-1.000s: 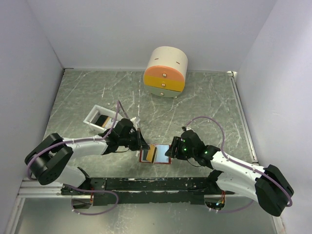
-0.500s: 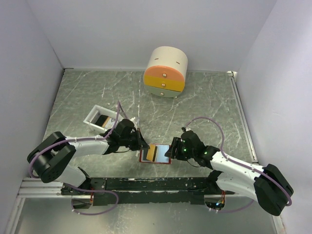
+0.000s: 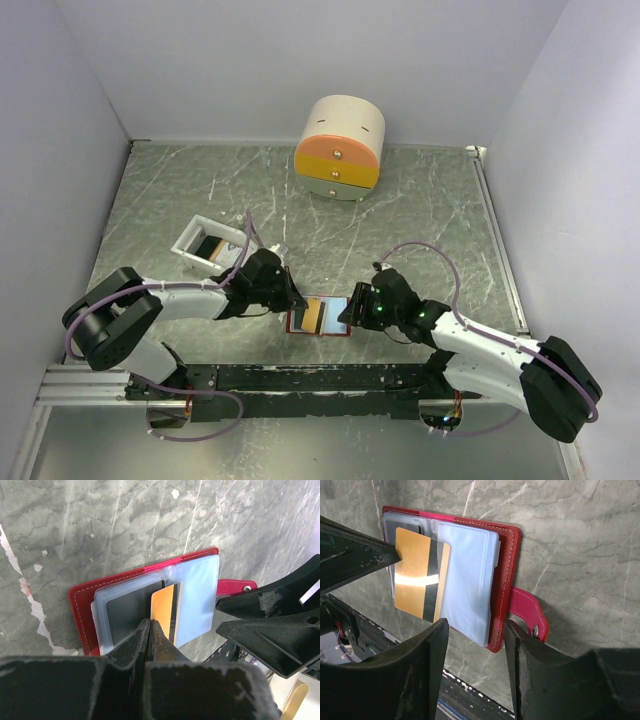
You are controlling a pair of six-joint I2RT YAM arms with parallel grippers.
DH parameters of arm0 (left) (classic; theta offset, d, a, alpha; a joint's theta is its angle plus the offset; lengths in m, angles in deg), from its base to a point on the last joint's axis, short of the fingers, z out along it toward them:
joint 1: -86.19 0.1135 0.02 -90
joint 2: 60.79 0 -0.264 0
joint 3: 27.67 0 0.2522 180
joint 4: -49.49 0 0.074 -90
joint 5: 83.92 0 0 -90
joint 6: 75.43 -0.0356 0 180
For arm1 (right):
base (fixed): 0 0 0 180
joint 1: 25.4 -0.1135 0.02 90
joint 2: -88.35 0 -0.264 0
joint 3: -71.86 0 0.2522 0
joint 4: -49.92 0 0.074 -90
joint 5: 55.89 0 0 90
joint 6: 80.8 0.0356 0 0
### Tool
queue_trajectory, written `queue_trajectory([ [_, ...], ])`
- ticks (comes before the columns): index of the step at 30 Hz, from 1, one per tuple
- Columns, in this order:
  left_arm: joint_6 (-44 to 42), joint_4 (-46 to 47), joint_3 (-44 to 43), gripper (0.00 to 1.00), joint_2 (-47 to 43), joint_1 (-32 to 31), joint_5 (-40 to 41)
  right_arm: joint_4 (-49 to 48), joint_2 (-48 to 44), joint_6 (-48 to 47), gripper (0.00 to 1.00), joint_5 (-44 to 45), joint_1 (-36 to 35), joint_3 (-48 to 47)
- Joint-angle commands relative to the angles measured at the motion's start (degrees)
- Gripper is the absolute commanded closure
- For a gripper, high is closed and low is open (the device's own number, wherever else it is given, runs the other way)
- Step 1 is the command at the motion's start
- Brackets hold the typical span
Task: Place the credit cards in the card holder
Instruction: Insert the credit card into the card holder.
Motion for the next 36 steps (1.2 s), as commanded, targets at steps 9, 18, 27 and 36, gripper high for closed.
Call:
queue_trajectory([
  [9, 1.87, -0.59, -0.37, 0.93, -1.13, -1.55, 8.7, -2.28, -0.04, 1.17, 0.52, -0.86, -0.28, 1.62],
  [18, 3.33, -0.54, -0.64, 0.93, -1.0, -3.04, 11.23, -3.14, 0.11, 1.66, 0.52, -1.25, -0.34, 2.04],
  [27, 7.03, -0.03, -1.45, 0.93, 0.4, -7.32, 15.82, -3.69, -1.15, 4.94, 0.53, -2.05, -0.37, 3.75],
  [36, 10.46, 1.65, -1.35, 0.93, 1.05, -9.54, 17.58, -7.61, -1.25, 7.49, 0.56, -3.36, -0.42, 6.13],
])
